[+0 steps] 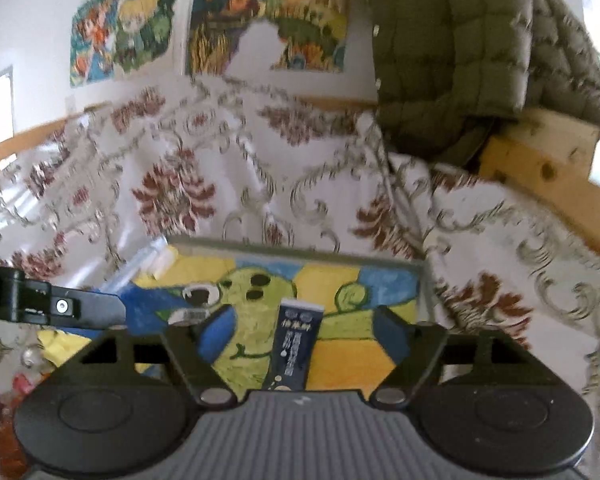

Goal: Organize snacks

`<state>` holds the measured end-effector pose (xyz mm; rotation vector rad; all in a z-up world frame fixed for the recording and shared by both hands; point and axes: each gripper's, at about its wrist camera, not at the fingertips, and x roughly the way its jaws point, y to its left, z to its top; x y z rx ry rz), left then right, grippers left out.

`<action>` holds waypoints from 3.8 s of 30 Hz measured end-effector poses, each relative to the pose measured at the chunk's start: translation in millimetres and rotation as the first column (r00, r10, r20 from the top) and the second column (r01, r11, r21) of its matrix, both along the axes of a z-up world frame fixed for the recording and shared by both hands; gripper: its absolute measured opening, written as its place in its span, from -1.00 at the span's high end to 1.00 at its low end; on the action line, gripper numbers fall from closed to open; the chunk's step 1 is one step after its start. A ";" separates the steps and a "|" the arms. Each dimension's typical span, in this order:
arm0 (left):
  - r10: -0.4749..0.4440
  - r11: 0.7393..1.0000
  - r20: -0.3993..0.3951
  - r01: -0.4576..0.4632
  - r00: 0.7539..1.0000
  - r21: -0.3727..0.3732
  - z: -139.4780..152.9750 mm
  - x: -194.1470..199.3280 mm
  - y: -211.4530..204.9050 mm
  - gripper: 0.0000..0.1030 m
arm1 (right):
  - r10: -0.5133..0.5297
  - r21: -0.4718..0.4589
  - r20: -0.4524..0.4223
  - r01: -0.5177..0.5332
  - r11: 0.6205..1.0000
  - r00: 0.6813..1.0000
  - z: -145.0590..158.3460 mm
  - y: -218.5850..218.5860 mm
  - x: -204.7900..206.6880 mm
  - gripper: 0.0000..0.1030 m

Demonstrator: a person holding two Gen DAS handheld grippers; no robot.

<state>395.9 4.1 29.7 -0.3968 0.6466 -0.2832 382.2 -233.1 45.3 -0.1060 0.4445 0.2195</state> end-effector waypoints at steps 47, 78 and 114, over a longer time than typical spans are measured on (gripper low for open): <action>0.129 0.928 0.127 -0.165 0.983 0.333 -39.6 -318.5 -25.7 -0.99 | -0.080 0.076 0.035 0.078 0.994 0.996 -29.5 -38.2 -329.1 -1.00; 0.137 0.920 -0.033 -0.115 0.990 0.375 -64.7 -303.6 -39.1 -0.99 | -0.055 0.057 -0.165 0.066 0.996 0.985 -59.7 -42.4 -308.4 -1.00; -0.039 0.998 -0.242 0.026 0.969 -0.054 -91.2 -214.1 -50.6 -0.65 | 0.113 0.187 -0.282 -0.061 0.981 0.953 -101.6 -43.8 -256.4 -0.63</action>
